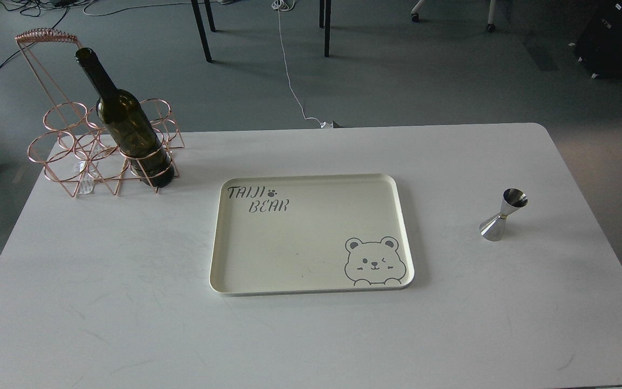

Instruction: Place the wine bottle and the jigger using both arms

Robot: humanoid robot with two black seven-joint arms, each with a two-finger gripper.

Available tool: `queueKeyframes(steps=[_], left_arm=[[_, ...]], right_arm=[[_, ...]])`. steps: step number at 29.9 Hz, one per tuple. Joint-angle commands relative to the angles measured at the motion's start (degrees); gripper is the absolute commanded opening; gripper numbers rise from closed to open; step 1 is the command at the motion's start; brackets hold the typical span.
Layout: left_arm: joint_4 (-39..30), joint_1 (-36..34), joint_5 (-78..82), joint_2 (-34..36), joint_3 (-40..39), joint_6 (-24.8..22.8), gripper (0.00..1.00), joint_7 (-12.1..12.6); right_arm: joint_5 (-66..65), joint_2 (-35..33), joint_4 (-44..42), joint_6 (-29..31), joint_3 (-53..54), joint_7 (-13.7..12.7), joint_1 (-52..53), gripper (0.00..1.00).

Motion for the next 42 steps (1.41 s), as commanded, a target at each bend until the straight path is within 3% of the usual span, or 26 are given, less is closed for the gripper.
queueKeyframes(steps=[1,8,9,11,21,27,33,42], left_arm=[[1.54,2.32,-11.20,0.08,0.04,-1.95,0.98,-0.25],[3.48,3.74,-14.30,-0.54,0.04,-2.04,0.98,-0.42],[12.45,13.05,-30.57,-5.41,-0.31,-13.87,0.98,-1.29],[13.76,15.06,-34.05,-6.16,-0.40,-17.31,0.98,-1.30],[21.41,20.17,-43.39,-11.96,-0.66,-19.17,0.98,-1.21],[22.03,25.26,-45.41,-13.71,-2.85,-25.32,0.98,-1.30],[22.03,29.48,-45.67,-15.56,-8.30,-27.70,0.99,-1.21],[22.03,30.02,-45.67,-15.92,-8.83,-27.93,0.99,-1.30]], right_arm=[[0.03,-0.04,-1.61,0.50,1.78,0.00,-0.03,0.99],[0.03,-0.04,-1.61,0.59,2.22,0.00,-0.03,0.99],[0.12,0.75,-1.61,2.16,2.22,0.00,-2.03,0.99],[0.73,0.84,-1.70,2.18,2.49,0.00,-2.22,0.99],[3.73,3.65,-1.70,2.96,5.39,-0.75,-4.95,0.99],[4.16,3.74,-1.78,6.39,6.00,-0.93,-7.14,0.99],[6.98,5.41,-1.70,6.44,8.20,-2.34,-10.22,0.99],[6.45,6.29,-1.52,6.44,7.59,-2.34,-10.31,0.99]])
